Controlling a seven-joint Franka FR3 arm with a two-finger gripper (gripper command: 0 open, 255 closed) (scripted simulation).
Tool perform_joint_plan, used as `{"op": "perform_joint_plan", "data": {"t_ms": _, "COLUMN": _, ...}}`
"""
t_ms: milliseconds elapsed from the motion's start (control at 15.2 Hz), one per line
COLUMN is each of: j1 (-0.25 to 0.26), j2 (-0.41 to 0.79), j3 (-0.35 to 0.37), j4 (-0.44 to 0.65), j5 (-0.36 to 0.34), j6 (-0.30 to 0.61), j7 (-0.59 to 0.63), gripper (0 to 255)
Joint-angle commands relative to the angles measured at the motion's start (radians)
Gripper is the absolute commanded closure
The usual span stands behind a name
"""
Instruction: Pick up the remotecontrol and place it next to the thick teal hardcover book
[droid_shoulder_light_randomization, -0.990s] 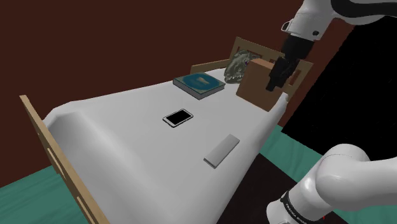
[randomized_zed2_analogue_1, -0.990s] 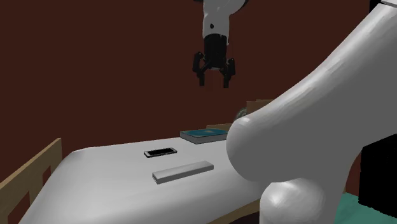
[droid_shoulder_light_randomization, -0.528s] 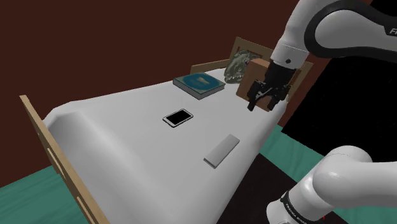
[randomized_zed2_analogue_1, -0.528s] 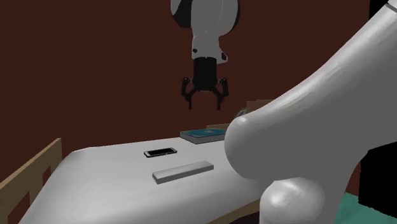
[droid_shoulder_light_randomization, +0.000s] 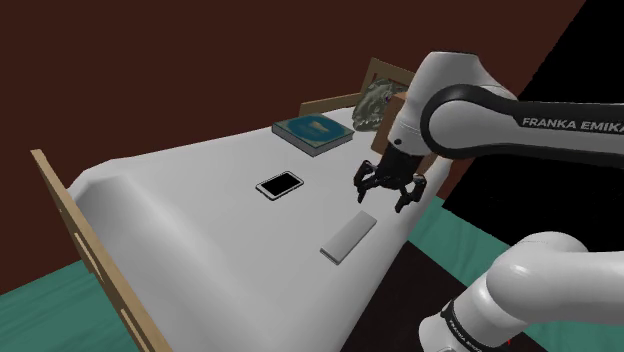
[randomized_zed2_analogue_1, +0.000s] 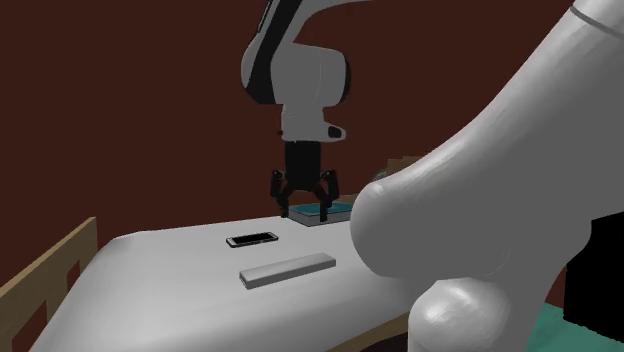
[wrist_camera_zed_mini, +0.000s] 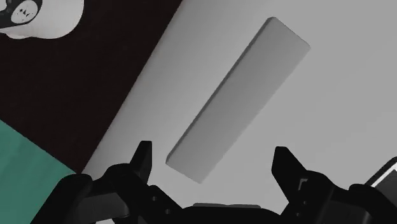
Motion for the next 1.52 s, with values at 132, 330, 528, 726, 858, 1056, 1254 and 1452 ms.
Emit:
{"op": "perform_joint_plan", "data": {"t_ms": 132, "j1": -0.062, "j2": 0.1, "j3": 0.139, "j4": -0.043, "j5": 0.08, "j6": 0.158, "j7": 0.253, "gripper": 0}}
{"op": "perform_joint_plan", "data": {"t_ms": 330, "j1": -0.093, "j2": 0.162, "j3": 0.204, "j4": -0.06, "j5": 0.109, "j6": 0.241, "j7": 0.352, "gripper": 0}}
{"op": "perform_joint_plan", "data": {"t_ms": 528, "j1": -0.095, "j2": 0.193, "j3": 0.223, "j4": -0.083, "j5": 0.12, "j6": 0.295, "j7": 0.351, "gripper": 0}}
{"op": "perform_joint_plan", "data": {"t_ms": 726, "j1": -0.098, "j2": 0.229, "j3": 0.243, "j4": -0.104, "j5": 0.129, "j6": 0.351, "j7": 0.352, "gripper": 0}}
{"op": "perform_joint_plan", "data": {"t_ms": 858, "j1": -0.099, "j2": 0.236, "j3": 0.246, "j4": -0.108, "j5": 0.131, "j6": 0.362, "j7": 0.352, "gripper": 0}}
{"op": "perform_joint_plan", "data": {"t_ms": 1056, "j1": -0.099, "j2": 0.236, "j3": 0.247, "j4": -0.108, "j5": 0.131, "j6": 0.362, "j7": 0.352, "gripper": 0}}
{"op": "perform_joint_plan", "data": {"t_ms": 1254, "j1": -0.099, "j2": 0.236, "j3": 0.247, "j4": -0.108, "j5": 0.131, "j6": 0.362, "j7": 0.352, "gripper": 0}}
{"op": "perform_joint_plan", "data": {"t_ms": 1452, "j1": -0.099, "j2": 0.236, "j3": 0.247, "j4": -0.108, "j5": 0.131, "j6": 0.363, "j7": 0.352, "gripper": 255}}
